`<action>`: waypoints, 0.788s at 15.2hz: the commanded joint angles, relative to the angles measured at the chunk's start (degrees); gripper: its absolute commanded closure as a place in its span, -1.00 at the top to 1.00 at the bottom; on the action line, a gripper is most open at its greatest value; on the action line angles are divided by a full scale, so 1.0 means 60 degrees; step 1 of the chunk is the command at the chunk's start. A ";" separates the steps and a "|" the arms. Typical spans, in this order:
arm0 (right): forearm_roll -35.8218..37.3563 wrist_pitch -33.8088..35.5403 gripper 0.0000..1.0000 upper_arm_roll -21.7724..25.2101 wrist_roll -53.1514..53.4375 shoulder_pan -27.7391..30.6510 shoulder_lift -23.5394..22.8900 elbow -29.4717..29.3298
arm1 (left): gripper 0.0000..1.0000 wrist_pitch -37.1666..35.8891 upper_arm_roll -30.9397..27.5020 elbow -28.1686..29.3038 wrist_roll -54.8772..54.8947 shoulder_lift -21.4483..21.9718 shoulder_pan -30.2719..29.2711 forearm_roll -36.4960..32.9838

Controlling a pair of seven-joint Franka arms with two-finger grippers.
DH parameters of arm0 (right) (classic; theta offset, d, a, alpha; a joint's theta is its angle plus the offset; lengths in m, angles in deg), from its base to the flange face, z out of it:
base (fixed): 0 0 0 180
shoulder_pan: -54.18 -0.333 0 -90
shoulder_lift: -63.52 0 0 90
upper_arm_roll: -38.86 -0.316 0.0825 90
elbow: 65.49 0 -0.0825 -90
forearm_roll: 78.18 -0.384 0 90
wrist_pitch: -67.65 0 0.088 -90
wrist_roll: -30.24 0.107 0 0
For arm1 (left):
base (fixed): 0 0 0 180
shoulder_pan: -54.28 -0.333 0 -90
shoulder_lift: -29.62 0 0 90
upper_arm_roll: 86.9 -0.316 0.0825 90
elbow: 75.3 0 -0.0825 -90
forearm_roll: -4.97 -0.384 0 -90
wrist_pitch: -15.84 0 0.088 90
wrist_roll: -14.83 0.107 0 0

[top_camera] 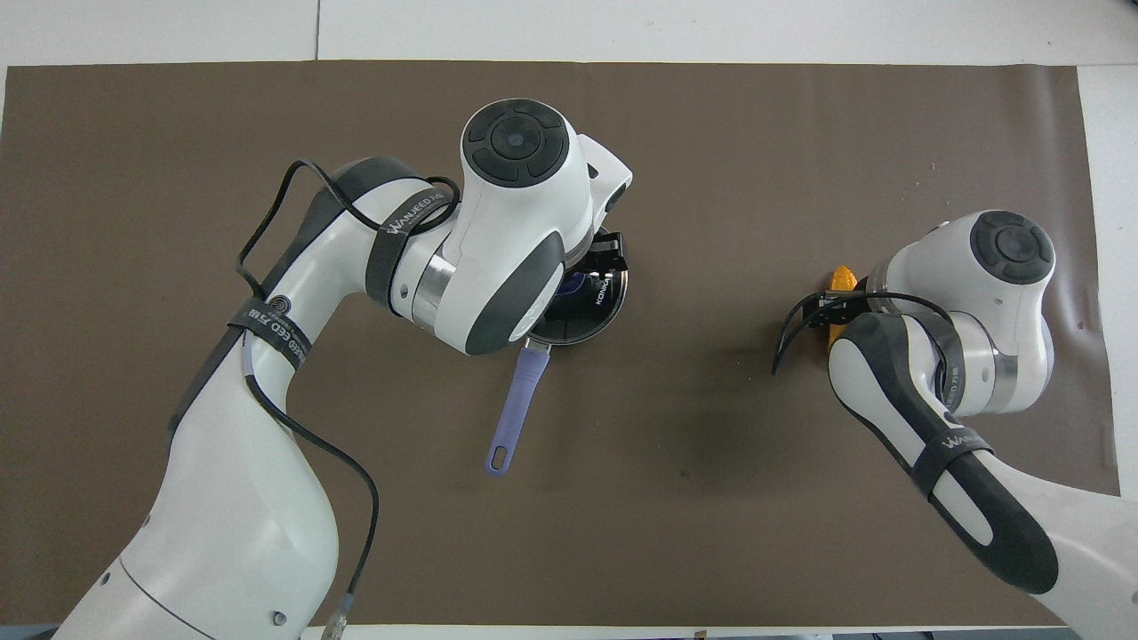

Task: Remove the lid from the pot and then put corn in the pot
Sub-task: 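Reach the left gripper to the lid knob while the right gripper reaches the corn, then grasp the lid knob with the left gripper while the right gripper grasps the corn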

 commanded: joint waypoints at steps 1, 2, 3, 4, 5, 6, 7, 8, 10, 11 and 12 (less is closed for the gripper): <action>-0.0110 0.0031 0.18 -0.0006 -0.0495 0.0137 0.0056 0.0041 | 1.00 0.0095 -0.0177 -0.0170 -0.0185 -0.0212 0.0189 -0.0317; -0.0110 0.0163 -0.03 -0.0006 -0.0495 0.0137 0.0056 -0.0017 | 1.00 0.0094 -0.0178 -0.0170 -0.0258 -0.0213 0.0189 -0.0317; -0.0110 0.0309 -0.27 -0.0006 -0.0481 0.0093 0.0041 -0.0091 | 1.00 0.0123 -0.0178 -0.0155 -0.0404 -0.0227 0.0232 -0.0361; -0.0110 0.0412 -0.50 -0.0006 -0.0466 0.0049 0.0027 -0.0178 | 1.00 0.0182 -0.0163 -0.0155 -0.0579 -0.0242 0.0247 -0.0434; -0.0110 0.0572 -0.77 -0.0006 -0.0451 0.0035 -0.0002 -0.0295 | 1.00 0.0269 -0.0163 -0.0155 -0.0624 -0.0242 0.0247 -0.0463; -0.0110 0.0734 -0.99 -0.0020 -0.0451 0.0034 -0.0017 -0.0441 | 1.00 0.0270 -0.0177 -0.0140 -0.0639 -0.0242 0.0247 -0.0478; -0.0110 0.1112 -1.00 -0.0020 -0.0437 0.0020 -0.0090 -0.0747 | 1.00 0.0270 -0.0163 -0.0140 -0.0625 -0.0242 0.0262 -0.0478; -0.0110 0.1609 -1.00 -0.0020 -0.0437 0.0020 -0.0149 -0.1214 | 1.00 0.0270 -0.0177 -0.0126 -0.0625 -0.0242 0.0248 -0.0478; -0.0110 0.2518 -1.00 -0.0020 -0.0393 -0.0038 -0.0339 -0.2153 | 0.96 0.0270 -0.0178 -0.0096 -0.0625 -0.0242 0.0262 -0.0580; -0.0110 0.2841 -1.00 -0.0020 -0.0393 -0.0140 -0.0441 -0.2563 | 0.91 0.0270 -0.0178 -0.0096 -0.0639 -0.0227 0.0248 -0.0639; -0.0110 0.3033 -1.00 -0.0020 -0.0393 -0.0214 -0.0515 -0.2842 | 0.88 0.0270 -0.0163 -0.0082 -0.0639 -0.0227 0.0262 -0.0640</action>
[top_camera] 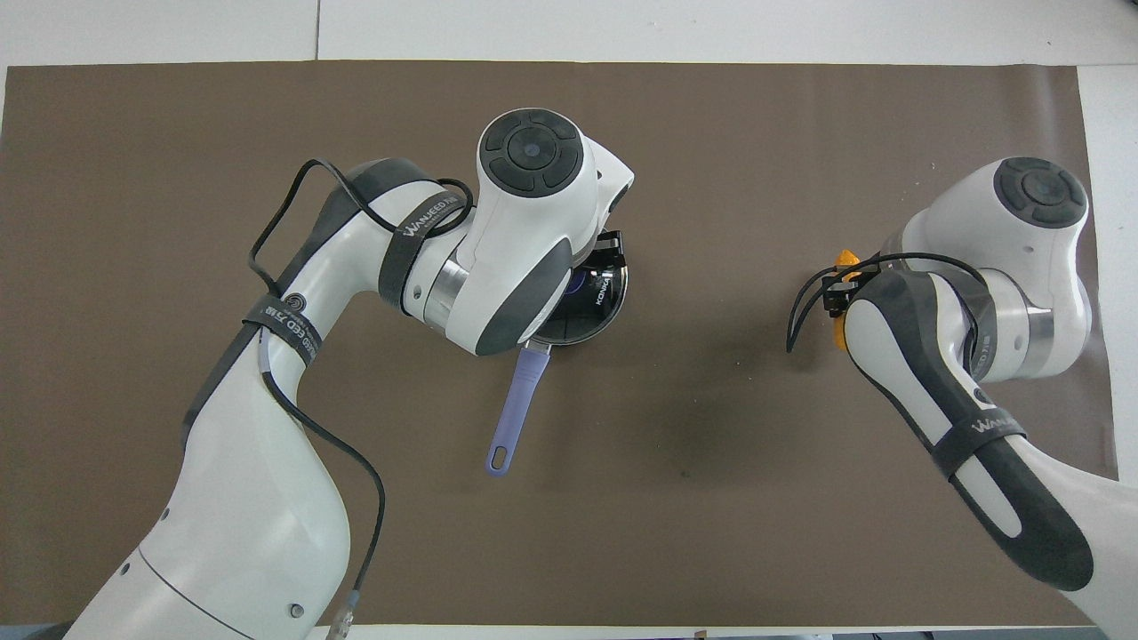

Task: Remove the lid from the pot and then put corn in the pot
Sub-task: 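Grasp the lid knob with the left gripper while the right gripper grasps the corn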

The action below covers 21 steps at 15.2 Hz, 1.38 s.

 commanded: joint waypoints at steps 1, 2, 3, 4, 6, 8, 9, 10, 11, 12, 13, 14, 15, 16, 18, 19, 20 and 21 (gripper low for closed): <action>-0.0110 0.0645 -1.00 -0.0010 -0.0184 -0.0173 -0.0504 -0.1138 | 0.81 0.0088 -0.0164 -0.0067 -0.0181 -0.0069 0.0162 -0.0251; -0.0096 0.0646 -1.00 -0.0024 -0.0141 -0.0174 -0.0519 -0.1183 | 0.75 0.0073 -0.0164 -0.0067 -0.0181 -0.0069 0.0162 -0.0251; -0.0096 0.0660 -1.00 -0.0025 -0.0140 -0.0174 -0.0534 -0.1285 | 0.70 0.0087 -0.0164 -0.0052 -0.0181 -0.0069 0.0161 -0.0251; -0.0096 0.0791 -1.00 -0.0039 -0.0140 -0.0188 -0.0592 -0.1431 | 0.65 0.0073 -0.0164 -0.0052 -0.0181 -0.0069 0.0161 -0.0251; -0.0110 0.1317 -1.00 -0.0039 0.0179 -0.0422 -0.0724 -0.1972 | 0.59 0.0102 -0.0149 0.0020 -0.0196 -0.0055 0.0161 -0.0251; -0.0096 0.1538 -1.00 -0.0054 0.0343 -0.0481 -0.0812 -0.2267 | 0.45 0.0131 -0.0164 0.0094 -0.0196 -0.0055 0.0161 -0.0237; -0.0110 0.1525 -1.00 -0.0054 0.0357 -0.0525 -0.0813 -0.2282 | 0.38 0.0146 -0.0149 0.0109 -0.0254 -0.0055 0.0161 -0.0237; -0.0110 0.1524 -1.00 -0.0054 0.0358 -0.0525 -0.0813 -0.2282 | 0.30 0.0146 -0.0149 0.0094 -0.0313 -0.0055 0.0161 -0.0237; -0.0110 0.1524 -1.00 -0.0054 0.0358 -0.0525 -0.0813 -0.2282 | 0.18 0.0146 -0.0149 0.0109 -0.0328 -0.0055 0.0161 -0.0237; -0.0110 0.1524 -1.00 -0.0054 0.0358 -0.0525 -0.0813 -0.2282 | 0.08 0.0146 -0.0149 0.0109 -0.0328 -0.0055 0.0161 -0.0237; -0.0125 0.1510 -1.00 -0.0054 0.0358 -0.0525 -0.0813 -0.2282 | -0.03 0.0146 -0.0149 0.0094 -0.0328 -0.0055 0.0161 -0.0237; -0.0125 0.1510 -1.00 -0.0054 0.0358 -0.0525 -0.0798 -0.2282 | -0.15 0.0146 -0.0149 0.0094 -0.0328 -0.0040 0.0147 -0.0208; -0.0125 0.1510 -1.00 -0.0054 0.0358 -0.0525 -0.0812 -0.2282 | -0.22 0.0117 -0.0149 0.0094 -0.0328 -0.0040 0.0161 -0.0193; -0.0125 0.1510 -1.00 -0.0054 0.0358 -0.0525 -0.0813 -0.2282 | -0.31 0.0044 -0.0149 0.0051 -0.0342 -0.0040 0.0161 -0.0149; -0.0125 0.1495 -1.00 -0.0054 0.0358 -0.0525 -0.0813 -0.2282 | -0.70 -0.0015 -0.0135 -0.0008 -0.0663 0.0033 0.0147 -0.0134; -0.0125 0.1481 -1.00 -0.0054 0.0372 -0.0525 -0.0813 -0.2282 | -0.85 -0.0044 -0.0105 -0.0023 -0.0694 0.0106 0.0147 -0.0120; -0.0125 0.1466 -1.00 -0.0054 0.0372 -0.0525 -0.0813 -0.2282 | -0.97 -0.0233 -0.0120 -0.0066 -0.0694 0.0136 0.0147 -0.0076; -0.0139 0.1437 -1.00 -0.0054 0.0372 -0.0525 -0.0813 -0.2282 | -1.00 -0.0496 -0.0149 -0.0110 -0.0680 0.0252 0.0089 0.0069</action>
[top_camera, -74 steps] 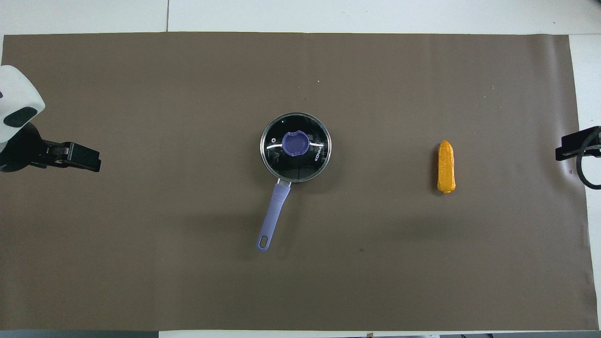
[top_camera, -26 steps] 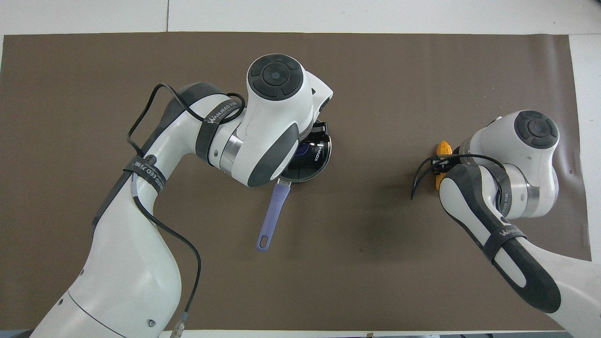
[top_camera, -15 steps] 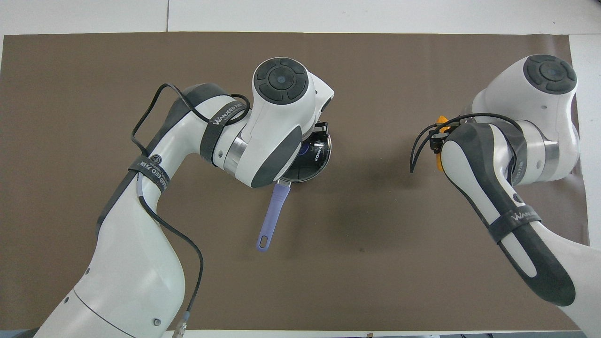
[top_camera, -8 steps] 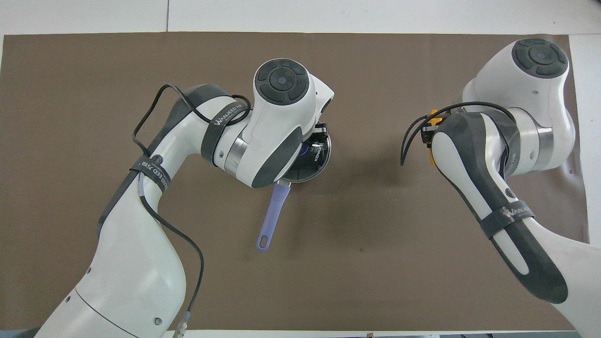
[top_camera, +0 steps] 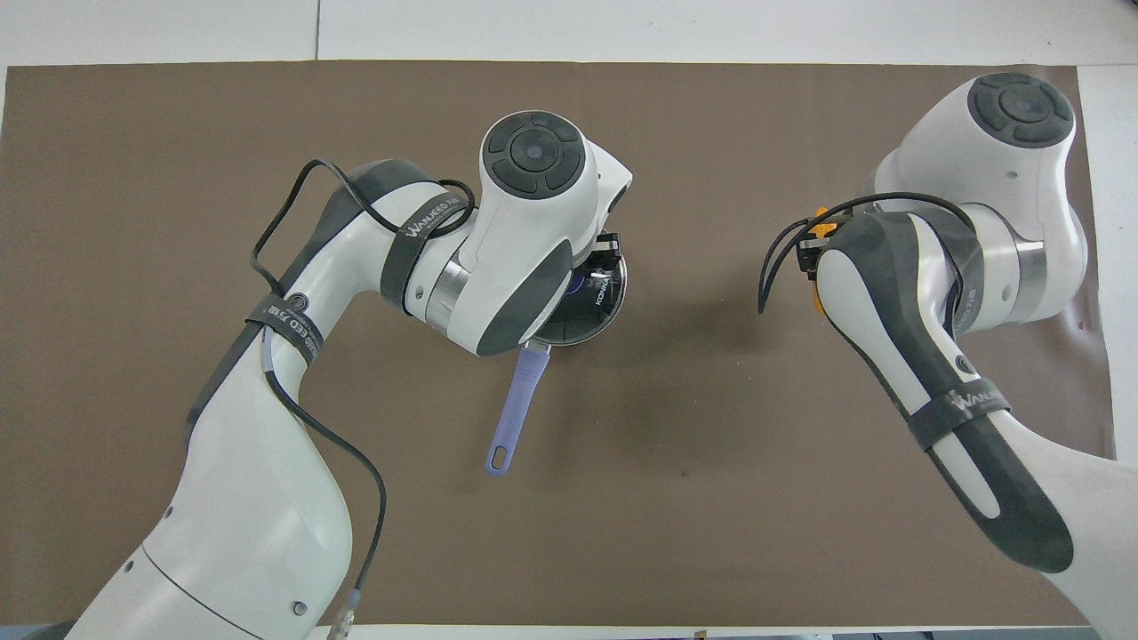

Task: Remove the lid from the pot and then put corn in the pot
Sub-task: 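Grasp the lid knob with the left gripper while the right gripper grasps the corn, then lift the lid with the left gripper while the right gripper carries the corn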

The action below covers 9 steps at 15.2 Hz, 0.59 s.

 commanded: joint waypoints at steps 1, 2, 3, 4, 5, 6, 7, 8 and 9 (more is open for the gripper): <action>-0.0139 0.0097 -1.00 -0.0033 0.0203 0.0054 -0.0142 -0.0240 | -1.00 -0.0601 -0.0145 -0.0197 -0.0195 0.0470 0.0019 0.0201; -0.0139 0.0097 -1.00 -0.0048 0.0349 0.0054 -0.0142 -0.0255 | -1.00 -0.0762 -0.0174 -0.0212 -0.0195 0.0704 0.0004 0.0289; -0.0139 0.0097 -1.00 -0.0091 0.0510 -0.0033 -0.0186 -0.0342 | -1.00 -0.1011 -0.0203 -0.0227 -0.0166 0.0909 -0.0083 0.0377; -0.0255 0.0068 -1.00 -0.0164 0.0685 -0.0164 -0.0201 -0.0502 | -1.00 -0.1245 -0.0189 -0.0227 -0.0107 0.1143 -0.0301 0.0422; -0.0445 0.0126 -1.00 -0.0165 0.0890 -0.0253 -0.0230 -0.0721 | -1.00 -0.1450 -0.0145 -0.0212 -0.0049 0.1392 -0.0579 0.0422; -0.0606 0.0214 -1.00 -0.0179 0.1139 -0.0399 -0.0361 -0.1042 | -1.00 -0.1656 -0.0116 -0.0212 0.0140 0.1525 -0.0843 0.0451; -0.0695 0.0360 -1.00 -0.0180 0.1402 -0.0661 -0.0507 -0.1437 | -1.00 -0.1904 -0.0130 -0.0212 0.0519 0.1657 -0.1107 0.0480; -0.0725 0.0346 -0.99 -0.0180 0.1782 -0.0968 -0.0610 -0.1688 | -1.00 -0.2081 -0.0159 -0.0169 0.1045 0.1876 -0.1356 0.0495; -0.0740 0.0288 -0.97 -0.0180 0.2424 -0.1276 -0.0684 -0.1835 | -1.00 -0.2256 -0.0203 0.0020 0.1863 0.2110 -0.1750 0.0539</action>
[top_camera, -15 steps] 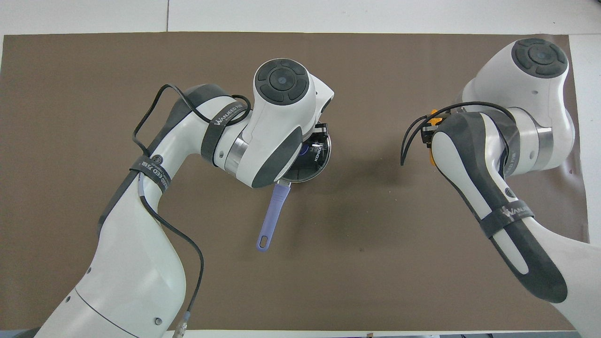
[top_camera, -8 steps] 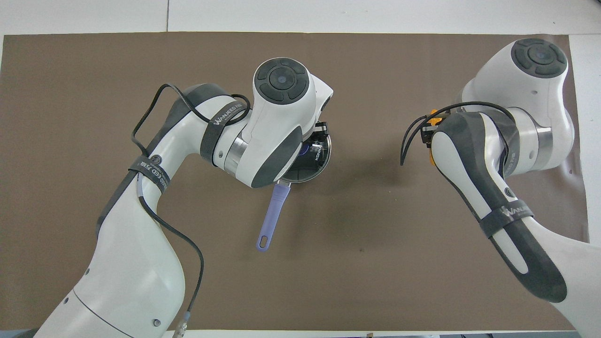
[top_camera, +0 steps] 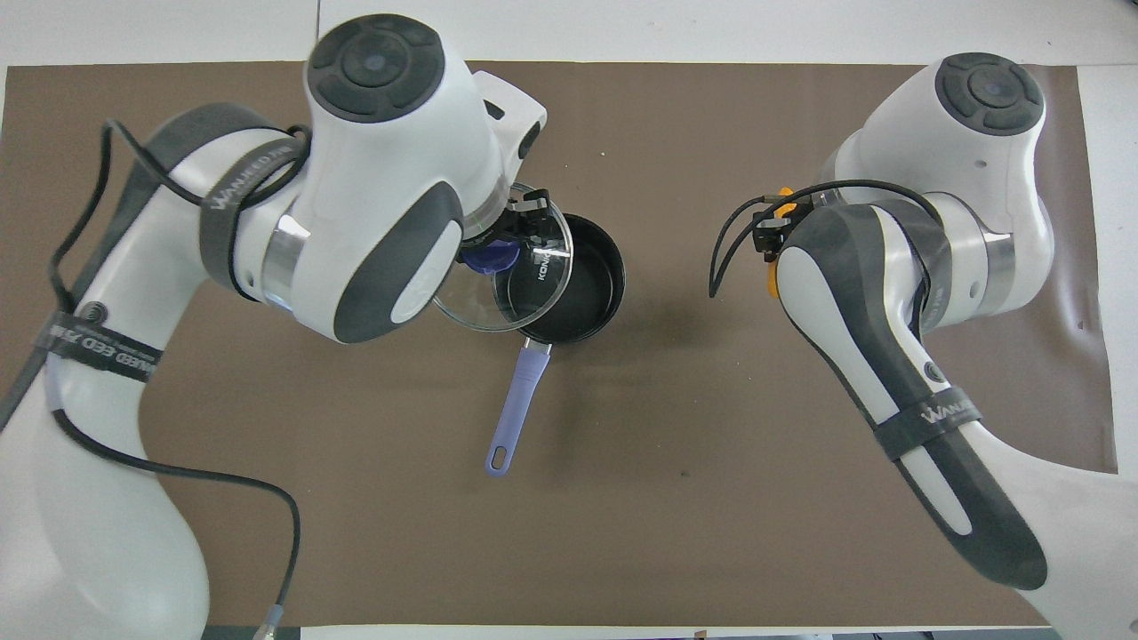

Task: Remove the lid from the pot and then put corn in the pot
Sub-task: 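Lift the lid with the left gripper while the right gripper carries the corn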

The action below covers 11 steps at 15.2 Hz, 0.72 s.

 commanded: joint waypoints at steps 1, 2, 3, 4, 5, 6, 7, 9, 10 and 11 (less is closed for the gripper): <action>-0.0247 0.0223 -0.97 -0.0036 0.1545 -0.0825 -0.0581 -0.0981 | -1.00 -0.0598 -0.0037 0.0554 0.1949 0.0673 -0.1194 0.0353; -0.0276 0.0252 -0.97 -0.0094 0.2001 -0.1264 -0.0800 -0.1345 | -1.00 -0.0716 -0.0023 0.0614 0.2712 0.0704 -0.1765 0.0383; -0.0248 0.0339 -0.97 -0.0094 0.2354 -0.1660 -0.1092 -0.1784 | -1.00 -0.0674 -0.0037 0.0832 0.3488 0.0791 -0.2279 0.0383; -0.0204 0.0369 -0.97 -0.0109 0.2734 -0.1997 -0.1385 -0.2180 | -1.00 -0.0514 -0.0037 0.1313 0.4264 0.0995 -0.2806 0.0383; -0.0174 0.0326 -0.97 -0.0109 0.3043 -0.2262 -0.1635 -0.2372 | -1.00 -0.0237 -0.0037 0.1825 0.5055 0.1200 -0.3261 0.0383; -0.0145 0.0166 -0.97 -0.0095 0.3249 -0.2554 -0.1855 -0.2446 | -1.00 0.0360 -0.0037 0.2657 0.5962 0.1536 -0.3744 0.0383; -0.0145 -0.0068 -0.97 -0.0094 0.3367 -0.2746 -0.1987 -0.2462 | -1.00 0.0975 -0.0066 0.3391 0.6537 0.1786 -0.4155 0.0383; -0.0087 -0.0362 -0.97 -0.0109 0.3456 -0.2850 -0.2207 -0.2447 | -1.00 0.2439 -0.0096 0.4943 0.7374 0.2095 -0.4844 0.0296; -0.0144 -0.0740 -0.96 -0.0109 0.3456 -0.2865 -0.2238 -0.2389 | -1.00 0.3258 -0.0096 0.5545 0.7740 0.2110 -0.5152 0.0281; -0.0116 -0.1049 -0.96 -0.0109 0.3456 -0.2937 -0.2238 -0.2186 | -1.00 0.3774 -0.0096 0.5914 0.7961 0.2110 -0.5286 0.0281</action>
